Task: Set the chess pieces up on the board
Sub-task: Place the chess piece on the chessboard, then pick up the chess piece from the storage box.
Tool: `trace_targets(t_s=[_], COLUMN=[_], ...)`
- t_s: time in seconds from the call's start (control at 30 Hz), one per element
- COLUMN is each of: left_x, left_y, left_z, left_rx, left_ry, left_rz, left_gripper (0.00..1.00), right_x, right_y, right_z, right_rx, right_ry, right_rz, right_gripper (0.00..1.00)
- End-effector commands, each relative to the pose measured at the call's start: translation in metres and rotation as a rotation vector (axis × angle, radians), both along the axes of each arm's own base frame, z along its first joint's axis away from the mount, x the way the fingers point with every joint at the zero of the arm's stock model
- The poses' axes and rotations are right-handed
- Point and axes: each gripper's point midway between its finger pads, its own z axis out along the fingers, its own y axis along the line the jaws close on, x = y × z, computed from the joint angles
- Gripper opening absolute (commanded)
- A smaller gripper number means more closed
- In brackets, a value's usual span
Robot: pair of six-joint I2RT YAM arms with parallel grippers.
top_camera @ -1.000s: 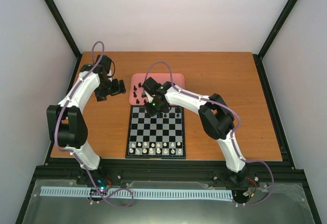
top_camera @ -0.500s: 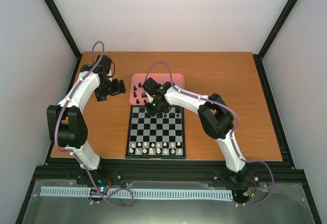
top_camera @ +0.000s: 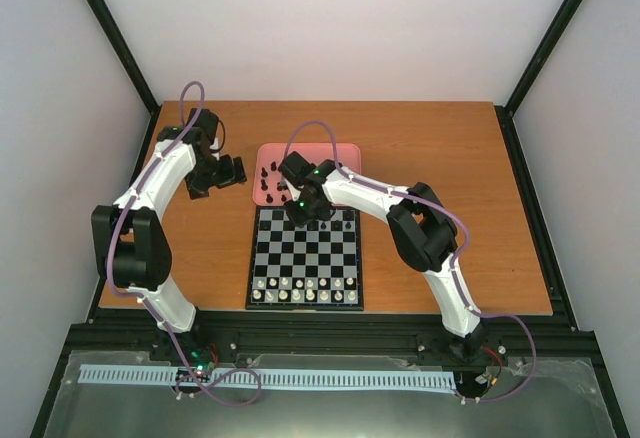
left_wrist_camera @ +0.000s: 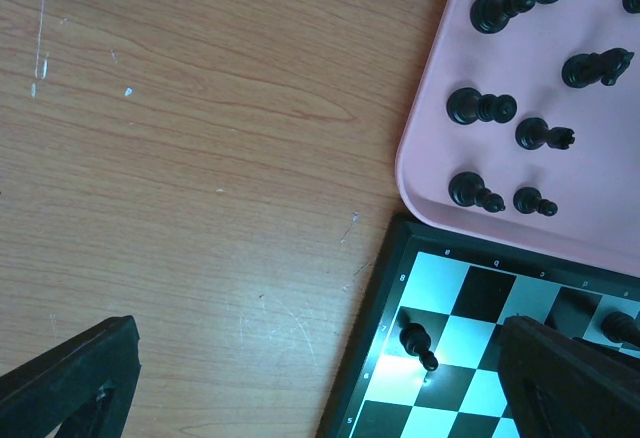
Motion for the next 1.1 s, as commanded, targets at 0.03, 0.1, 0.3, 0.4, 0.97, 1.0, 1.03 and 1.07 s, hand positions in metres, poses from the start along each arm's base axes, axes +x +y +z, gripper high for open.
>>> trace_targets(t_s=[0.03,0.1,0.3,0.4,0.97,1.0,1.03,1.07], left_x=[0.003,0.003,0.003,0.003,0.003,0.003,0.003,0.003], left_y=[0.0,-0.001,-0.001,0.0,0.001,0.001,0.0,0.0], left_z=[0.011,0.012,0.015,0.015,0.013,0.012,0.011,0.011], left_rx=[-0.004,-0.004,-0.003,-0.004,0.003,0.004,0.002,0.002], left_ry=[-0.037,-0.037,-0.044,-0.046,-0.038,-0.038,-0.035,-0.034], left_rz=[0.006,0.005,0.003,0.005,0.008,0.006,0.006,0.006], left_gripper=[1.0,1.0,1.0,1.0,1.0,1.0,1.0,1.0], right_x=[0.006,0.009,0.019,0.03,0.088,0.089,0.089,0.09], right_y=[0.004,0.008,0.014,0.016,0.046,0.046,0.047,0.048], right_z=[0.007,0.016,0.05,0.065,0.023,0.021,0.018,0.015], right_rx=[0.021,0.036,0.066,0.072,0.096,0.094,0.095,0.095], right_ry=[-0.027,-0.04,-0.09,-0.142,-0.122,-0.123,-0.118,-0.114], right_rz=[0.01,0.018,0.016,-0.002,-0.051,-0.049,-0.044,-0.041], right_gripper=[0.21,0.22,0.28,0.41,0.47,0.46,0.46,0.46])
